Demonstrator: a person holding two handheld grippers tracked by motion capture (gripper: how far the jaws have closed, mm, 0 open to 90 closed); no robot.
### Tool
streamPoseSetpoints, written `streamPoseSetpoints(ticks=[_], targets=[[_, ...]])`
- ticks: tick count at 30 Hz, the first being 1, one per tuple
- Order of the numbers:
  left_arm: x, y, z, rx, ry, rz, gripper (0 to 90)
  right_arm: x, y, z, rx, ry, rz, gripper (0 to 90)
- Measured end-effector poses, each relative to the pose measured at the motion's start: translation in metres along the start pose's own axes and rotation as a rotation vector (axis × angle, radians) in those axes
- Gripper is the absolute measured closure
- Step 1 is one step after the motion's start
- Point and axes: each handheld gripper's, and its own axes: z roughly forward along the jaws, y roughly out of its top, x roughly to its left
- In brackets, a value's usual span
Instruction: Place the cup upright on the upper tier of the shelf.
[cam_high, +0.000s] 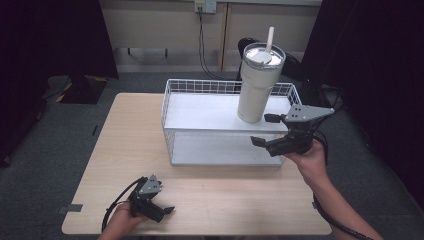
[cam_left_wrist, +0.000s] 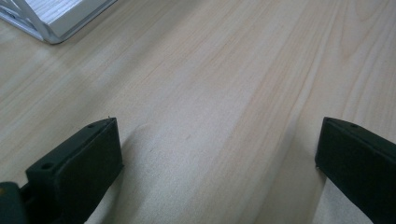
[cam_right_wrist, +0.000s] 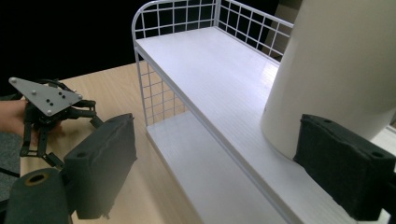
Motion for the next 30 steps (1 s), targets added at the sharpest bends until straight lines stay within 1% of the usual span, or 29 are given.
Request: streamPoseSetpoints(ticks=[16, 23, 30], targets=[[0.000, 0.000, 0.000, -0.001, 0.000, -0.001, 0.0, 0.017, -0.017, 0.005, 0.000, 0.072, 0.007, 12.2], [0.000, 0.000, 0.000, 0.000, 0.000, 0.000, 0.0, 0.022, -0.024, 0.007, 0.004, 0.090, 0.013, 12.2], [0.000, 0.000, 0.000, 0.000, 0.000, 0.000, 0.0, 0.026, -0.035, 0.008, 0.006, 0.104, 0.023, 12.2]])
